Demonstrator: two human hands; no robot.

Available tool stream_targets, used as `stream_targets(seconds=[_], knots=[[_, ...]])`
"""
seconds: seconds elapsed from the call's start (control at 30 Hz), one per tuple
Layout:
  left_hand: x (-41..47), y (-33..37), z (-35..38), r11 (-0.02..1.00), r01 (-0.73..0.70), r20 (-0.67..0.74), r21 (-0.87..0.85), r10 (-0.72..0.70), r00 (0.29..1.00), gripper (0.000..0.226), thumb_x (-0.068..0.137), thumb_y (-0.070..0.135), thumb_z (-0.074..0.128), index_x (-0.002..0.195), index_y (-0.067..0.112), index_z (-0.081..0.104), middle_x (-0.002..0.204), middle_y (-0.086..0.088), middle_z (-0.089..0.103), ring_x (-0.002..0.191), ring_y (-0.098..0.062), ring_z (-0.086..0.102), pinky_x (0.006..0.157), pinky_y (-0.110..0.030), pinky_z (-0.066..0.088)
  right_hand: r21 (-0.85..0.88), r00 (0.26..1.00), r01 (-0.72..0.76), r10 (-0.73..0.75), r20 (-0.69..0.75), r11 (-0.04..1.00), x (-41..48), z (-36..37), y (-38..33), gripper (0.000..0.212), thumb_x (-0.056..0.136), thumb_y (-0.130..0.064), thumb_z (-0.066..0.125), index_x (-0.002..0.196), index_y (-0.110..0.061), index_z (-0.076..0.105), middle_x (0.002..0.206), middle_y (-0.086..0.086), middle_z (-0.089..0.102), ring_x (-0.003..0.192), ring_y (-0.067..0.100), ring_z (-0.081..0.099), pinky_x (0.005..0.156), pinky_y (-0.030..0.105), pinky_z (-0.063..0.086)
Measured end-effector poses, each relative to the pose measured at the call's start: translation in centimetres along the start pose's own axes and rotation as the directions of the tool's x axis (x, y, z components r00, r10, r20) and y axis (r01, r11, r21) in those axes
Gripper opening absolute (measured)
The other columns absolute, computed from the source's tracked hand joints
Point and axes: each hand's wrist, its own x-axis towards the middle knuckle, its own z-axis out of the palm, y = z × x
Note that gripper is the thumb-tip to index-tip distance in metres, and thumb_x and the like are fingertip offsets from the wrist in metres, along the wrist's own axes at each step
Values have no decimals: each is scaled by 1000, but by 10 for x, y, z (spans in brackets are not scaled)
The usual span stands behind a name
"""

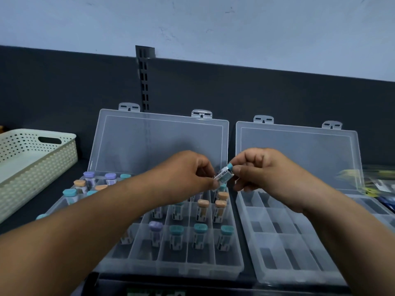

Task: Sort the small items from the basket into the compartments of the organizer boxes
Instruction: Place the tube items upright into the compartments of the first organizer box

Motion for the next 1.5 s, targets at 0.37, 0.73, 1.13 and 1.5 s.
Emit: stream_targets(seconds=[0.37,0.73,1.13,1.5], knots=[[-25,-26,-4,830,-57,-24,555,85,996,40,89,54,51,121,30,57,121,8,58,112,-14,48,92,-32,41,-531,998,42,-10,63,846,-11,12,11,8,88,-29,68,84,-22,70,67,-7,62,54,0,50,52,14,39],[-39,-35,-2,816,-66,-38,574,107,994,48,91,54,48,132,30,49,131,9,51,121,-13,42,103,-33,36,-615,984,-16,122,131,789,-7,33,24,8,87,-30,69,90,-24,72,78,-12,60,62,1,52,53,15,35],[-49,-43,-22,800,-51,-104,598,141,985,48,90,51,53,133,31,49,130,9,52,121,-13,43,102,-31,36,-694,994,40,45,104,719,1,25,-7,15,88,-39,65,81,-25,67,79,-6,65,72,9,60,68,31,53],[-97,-112,-112,783,126,-274,609,58,960,53,88,52,56,136,31,45,137,9,48,124,-11,42,101,-27,35,-730,919,392,-274,283,560,54,138,-98,37,92,-33,58,129,-28,53,122,-5,55,114,17,53,96,30,43]])
